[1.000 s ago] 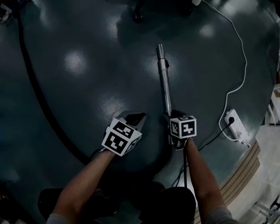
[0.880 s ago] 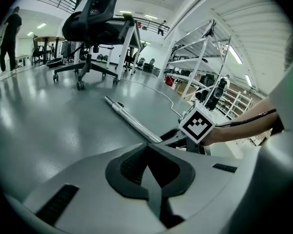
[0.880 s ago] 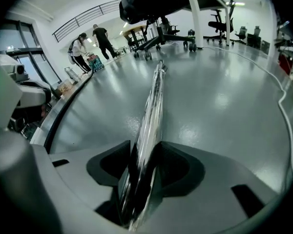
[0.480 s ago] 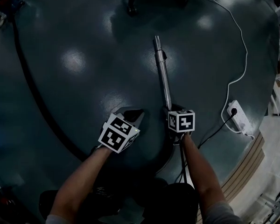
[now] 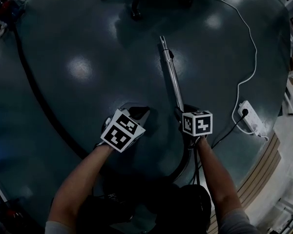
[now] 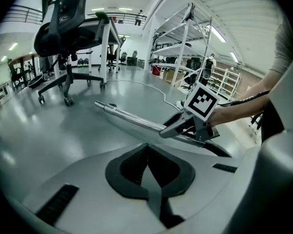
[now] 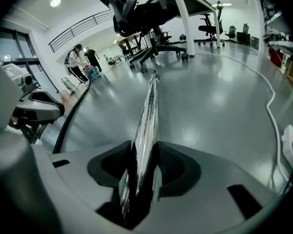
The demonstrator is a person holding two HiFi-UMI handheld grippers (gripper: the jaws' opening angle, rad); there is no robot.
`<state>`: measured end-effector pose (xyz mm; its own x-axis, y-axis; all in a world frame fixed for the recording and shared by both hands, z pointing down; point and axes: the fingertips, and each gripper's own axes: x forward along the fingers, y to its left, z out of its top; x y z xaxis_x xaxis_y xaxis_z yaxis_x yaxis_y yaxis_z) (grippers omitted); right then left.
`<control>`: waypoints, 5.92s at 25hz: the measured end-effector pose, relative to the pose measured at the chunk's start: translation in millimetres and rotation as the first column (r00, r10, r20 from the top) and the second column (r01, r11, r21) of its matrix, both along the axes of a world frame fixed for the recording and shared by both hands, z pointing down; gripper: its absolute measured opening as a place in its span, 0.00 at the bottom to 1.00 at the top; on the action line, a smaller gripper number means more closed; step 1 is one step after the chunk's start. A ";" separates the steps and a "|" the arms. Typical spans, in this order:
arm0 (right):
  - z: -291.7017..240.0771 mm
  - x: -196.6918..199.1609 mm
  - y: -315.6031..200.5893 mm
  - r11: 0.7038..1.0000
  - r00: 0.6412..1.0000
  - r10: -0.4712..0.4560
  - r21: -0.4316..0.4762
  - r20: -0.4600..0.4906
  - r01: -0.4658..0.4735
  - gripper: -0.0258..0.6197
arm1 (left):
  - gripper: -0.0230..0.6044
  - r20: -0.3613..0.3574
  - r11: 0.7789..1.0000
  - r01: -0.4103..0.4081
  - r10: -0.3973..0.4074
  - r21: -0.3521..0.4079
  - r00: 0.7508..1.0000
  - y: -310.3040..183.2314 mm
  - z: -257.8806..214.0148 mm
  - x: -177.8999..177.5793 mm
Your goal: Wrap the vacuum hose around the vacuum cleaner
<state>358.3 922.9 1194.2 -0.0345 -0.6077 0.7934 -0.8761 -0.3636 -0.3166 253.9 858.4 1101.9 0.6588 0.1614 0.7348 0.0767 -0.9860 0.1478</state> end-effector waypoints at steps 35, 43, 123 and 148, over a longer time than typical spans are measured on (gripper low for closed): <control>-286.9 -223.7 -176.7 0.611 0.637 -0.710 0.186 -0.300 0.769 0.30 | 0.45 0.023 0.824 -0.098 0.102 0.558 0.995 -147.3 -247.9 -143.3; -311.6 -297.0 -180.6 0.426 0.447 -0.829 0.137 -0.336 0.894 0.29 | 0.49 0.240 0.787 -0.274 0.165 0.552 0.957 -136.4 -249.9 -211.6; -614.3 -369.6 -159.4 0.609 0.626 -0.777 0.170 -0.064 0.775 0.28 | 0.29 0.373 0.917 0.160 -0.302 0.365 0.878 -154.1 -422.7 -413.7; -815.6 -437.9 -141.4 0.634 0.674 -0.733 0.265 -0.093 0.726 0.28 | 0.29 0.191 0.813 0.470 -0.551 0.344 0.812 -135.3 -635.9 -485.5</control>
